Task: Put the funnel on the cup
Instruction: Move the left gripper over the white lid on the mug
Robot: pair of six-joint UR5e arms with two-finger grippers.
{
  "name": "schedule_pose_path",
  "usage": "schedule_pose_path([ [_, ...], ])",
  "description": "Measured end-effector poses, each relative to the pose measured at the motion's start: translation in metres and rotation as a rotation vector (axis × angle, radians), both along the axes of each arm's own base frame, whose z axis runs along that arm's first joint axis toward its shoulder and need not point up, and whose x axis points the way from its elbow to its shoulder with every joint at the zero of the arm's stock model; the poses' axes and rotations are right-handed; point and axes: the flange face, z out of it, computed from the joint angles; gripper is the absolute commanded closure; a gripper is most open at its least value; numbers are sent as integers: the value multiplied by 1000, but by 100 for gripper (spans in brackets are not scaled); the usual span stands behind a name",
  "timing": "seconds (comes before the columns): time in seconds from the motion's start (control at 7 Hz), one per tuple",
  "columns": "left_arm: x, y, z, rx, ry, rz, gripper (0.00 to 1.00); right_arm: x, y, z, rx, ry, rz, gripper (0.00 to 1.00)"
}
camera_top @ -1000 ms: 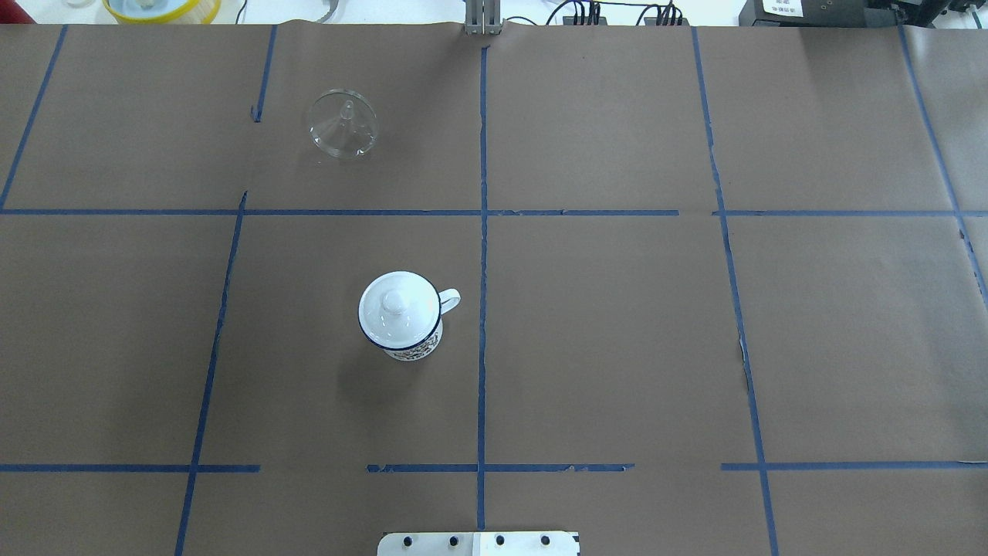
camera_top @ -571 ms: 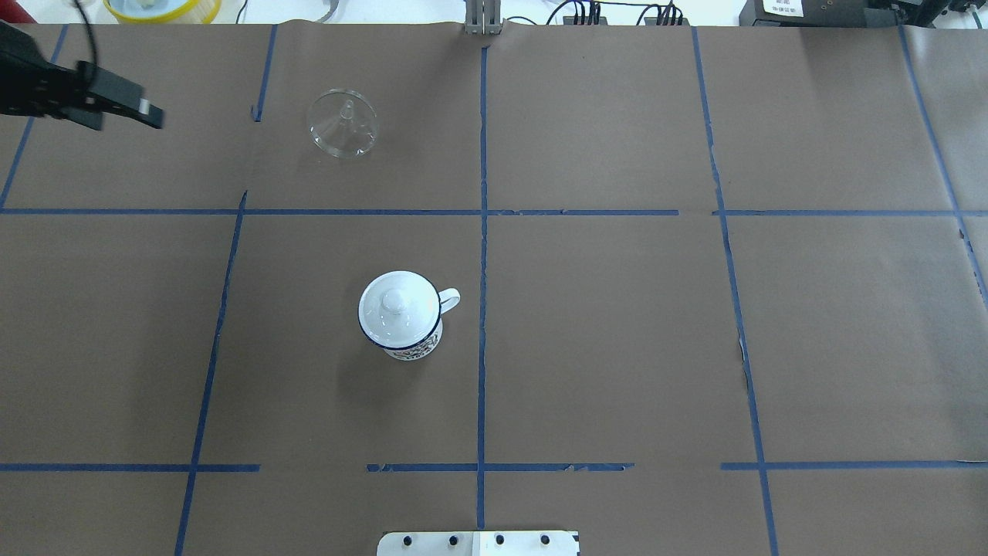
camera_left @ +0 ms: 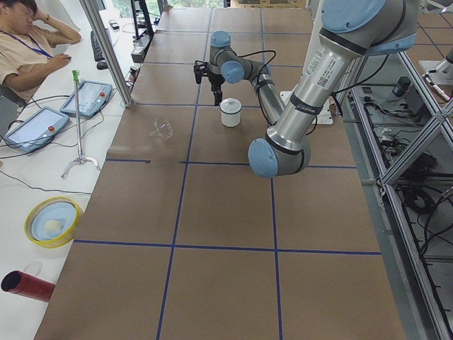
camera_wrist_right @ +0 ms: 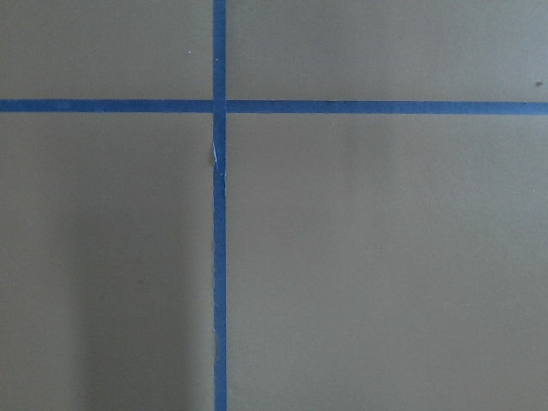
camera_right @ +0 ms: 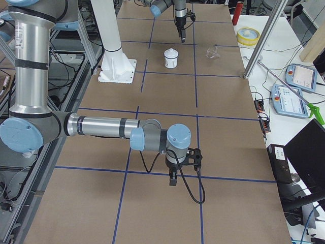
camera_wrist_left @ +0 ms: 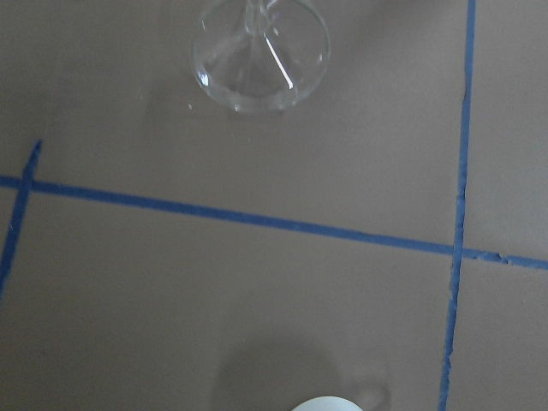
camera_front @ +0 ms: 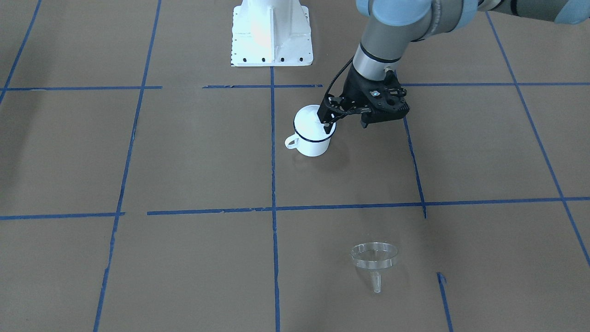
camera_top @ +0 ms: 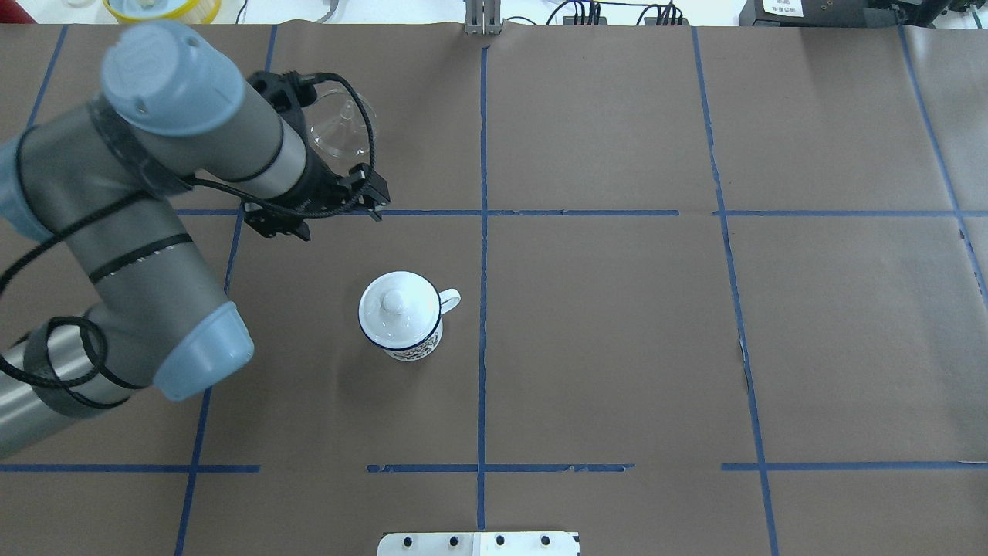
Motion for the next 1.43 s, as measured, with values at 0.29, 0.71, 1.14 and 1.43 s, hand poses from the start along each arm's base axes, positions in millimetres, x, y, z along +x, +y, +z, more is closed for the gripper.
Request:
schedule_pose_path([
  [0.29,40,26,-11,-20,-48,9,0,0,0,0,0,0,0,0],
  [0.71,57,42,-7,-29,-67,24,26,0,0,0,0,0,0,0],
  [1.14,62,45,-4,-20,-79,19,49,0,0,0,0,0,0,0],
  [1.43,64,47,-4,-20,-79,23,48,0,0,0,0,0,0,0],
])
